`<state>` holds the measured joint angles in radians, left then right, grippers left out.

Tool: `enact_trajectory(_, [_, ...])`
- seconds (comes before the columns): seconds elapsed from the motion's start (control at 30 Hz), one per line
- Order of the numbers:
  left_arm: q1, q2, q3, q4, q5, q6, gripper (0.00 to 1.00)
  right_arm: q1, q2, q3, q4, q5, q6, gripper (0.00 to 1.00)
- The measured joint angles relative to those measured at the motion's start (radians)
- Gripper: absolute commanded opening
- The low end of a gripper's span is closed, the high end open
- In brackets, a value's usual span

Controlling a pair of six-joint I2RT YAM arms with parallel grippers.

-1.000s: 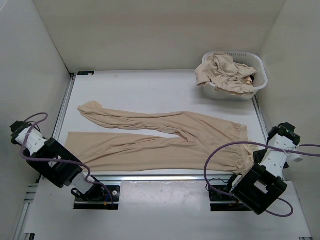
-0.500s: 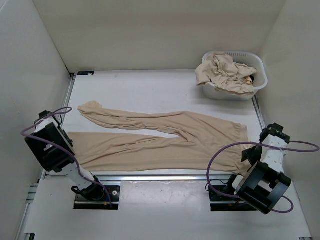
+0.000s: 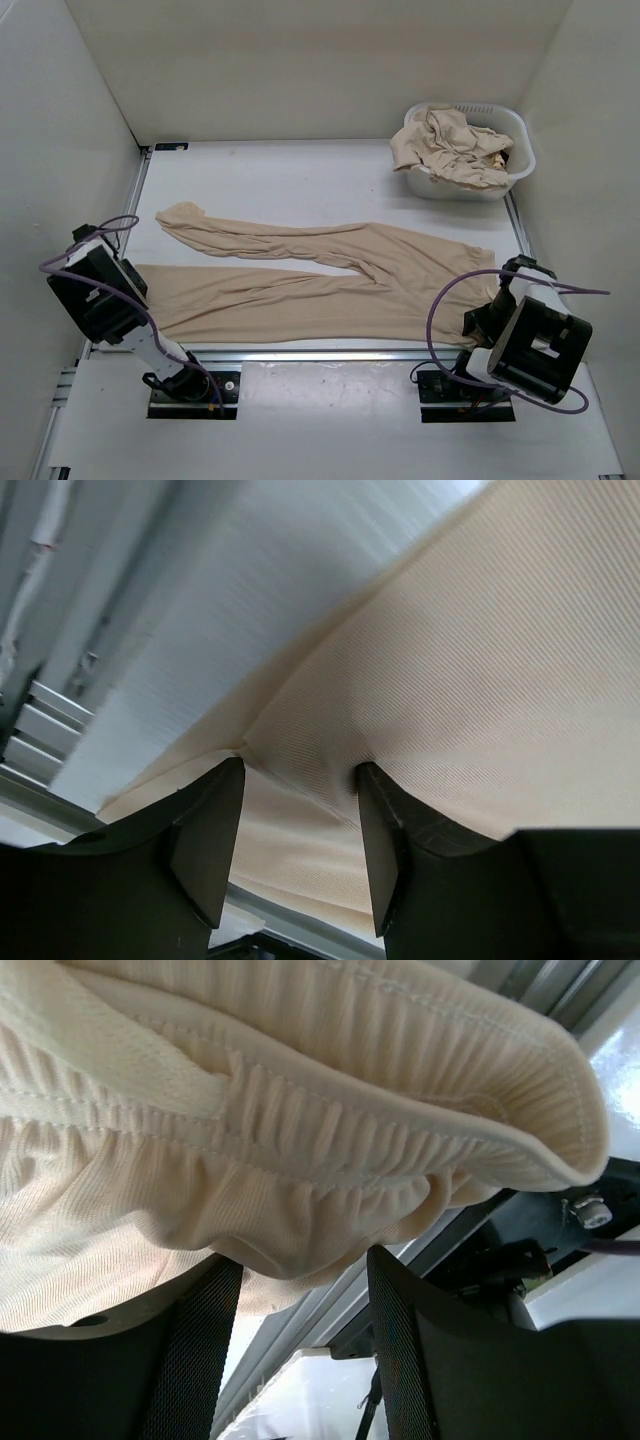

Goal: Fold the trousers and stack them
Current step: Flatten the trousers out

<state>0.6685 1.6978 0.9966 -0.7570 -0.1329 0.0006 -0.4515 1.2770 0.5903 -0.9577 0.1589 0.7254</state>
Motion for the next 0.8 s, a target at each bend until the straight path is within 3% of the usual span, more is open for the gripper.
enact_trajectory(0.27, [0.103, 0.032, 0.049, 0.061, 0.0, -0.001, 0.6, 0.0, 0.015, 0.025, -0.008, 0.091, 0.019, 0.59])
enact_trajectory(0.47, [0.091, -0.017, 0.049, 0.051, 0.029, 0.0, 0.69, 0.0, 0.026, 0.046, 0.004, 0.119, -0.016, 0.59])
enact_trajectory(0.63, [0.039, -0.095, 0.136, -0.089, 0.123, -0.001, 0.69, 0.065, 0.019, 0.149, -0.01, 0.13, -0.056, 0.6])
enact_trajectory(0.8, [-0.129, -0.109, 0.324, -0.159, 0.211, -0.001, 0.72, 0.153, 0.005, 0.377, -0.008, 0.149, -0.08, 0.61])
